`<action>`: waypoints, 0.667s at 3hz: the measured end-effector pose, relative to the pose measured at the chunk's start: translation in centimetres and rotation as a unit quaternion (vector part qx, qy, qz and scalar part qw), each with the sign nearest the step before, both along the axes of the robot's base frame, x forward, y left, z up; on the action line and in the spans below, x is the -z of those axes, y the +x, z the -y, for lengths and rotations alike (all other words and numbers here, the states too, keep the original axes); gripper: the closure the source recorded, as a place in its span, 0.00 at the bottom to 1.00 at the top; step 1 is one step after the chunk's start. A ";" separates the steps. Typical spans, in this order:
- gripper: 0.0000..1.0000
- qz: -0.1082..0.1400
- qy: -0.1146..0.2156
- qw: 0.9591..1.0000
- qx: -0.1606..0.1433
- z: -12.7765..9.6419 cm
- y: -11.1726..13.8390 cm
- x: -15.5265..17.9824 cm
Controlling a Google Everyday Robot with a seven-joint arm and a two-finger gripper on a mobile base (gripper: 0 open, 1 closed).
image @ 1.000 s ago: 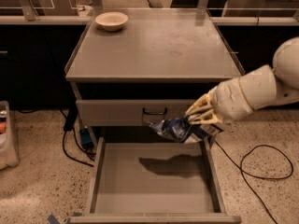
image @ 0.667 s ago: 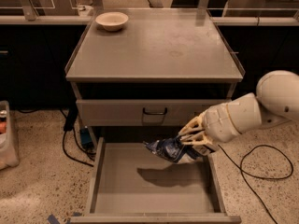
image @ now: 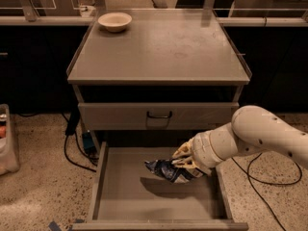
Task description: Place blue chip bag into middle drawer
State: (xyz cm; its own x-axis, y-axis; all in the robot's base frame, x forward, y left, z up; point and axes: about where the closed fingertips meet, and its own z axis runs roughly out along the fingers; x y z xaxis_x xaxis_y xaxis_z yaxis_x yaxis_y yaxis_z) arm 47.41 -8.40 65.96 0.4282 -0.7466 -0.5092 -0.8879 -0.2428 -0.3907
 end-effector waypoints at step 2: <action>1.00 -0.009 0.009 1.000 0.003 0.1 0.0 1.9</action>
Offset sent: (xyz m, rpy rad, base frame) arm 0.0003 -0.0059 -0.0443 0.0405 0.0398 -0.0194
